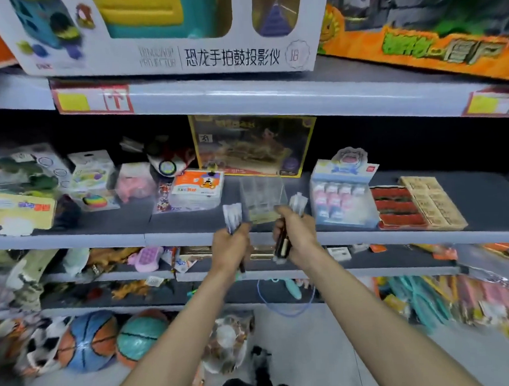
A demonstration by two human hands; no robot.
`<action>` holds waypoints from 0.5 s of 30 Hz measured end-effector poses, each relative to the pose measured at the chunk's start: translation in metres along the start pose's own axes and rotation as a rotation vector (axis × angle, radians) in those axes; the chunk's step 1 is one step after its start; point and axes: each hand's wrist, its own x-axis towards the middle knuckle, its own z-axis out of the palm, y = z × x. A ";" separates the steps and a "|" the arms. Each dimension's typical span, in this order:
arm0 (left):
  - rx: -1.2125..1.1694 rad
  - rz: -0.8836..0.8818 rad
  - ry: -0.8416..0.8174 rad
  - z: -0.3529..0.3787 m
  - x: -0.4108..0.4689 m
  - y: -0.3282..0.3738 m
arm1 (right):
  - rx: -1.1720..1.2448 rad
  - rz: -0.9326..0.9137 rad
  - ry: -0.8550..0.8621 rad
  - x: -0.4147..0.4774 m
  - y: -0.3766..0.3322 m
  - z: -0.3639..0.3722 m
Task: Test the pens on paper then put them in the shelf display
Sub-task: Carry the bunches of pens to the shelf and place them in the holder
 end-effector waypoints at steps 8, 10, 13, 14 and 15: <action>-0.556 -0.096 0.145 0.039 0.078 0.040 | 0.364 0.048 0.007 0.074 -0.047 0.015; -0.611 -0.052 0.171 0.049 0.092 0.050 | 0.406 0.017 0.037 0.091 -0.055 0.022; -0.719 0.021 0.228 0.062 0.111 0.060 | 0.421 -0.033 0.060 0.113 -0.061 0.033; -0.743 0.038 0.252 0.064 0.117 0.061 | 0.408 -0.055 0.074 0.119 -0.062 0.036; -0.755 0.052 0.273 0.067 0.123 0.062 | 0.393 -0.082 0.090 0.125 -0.062 0.038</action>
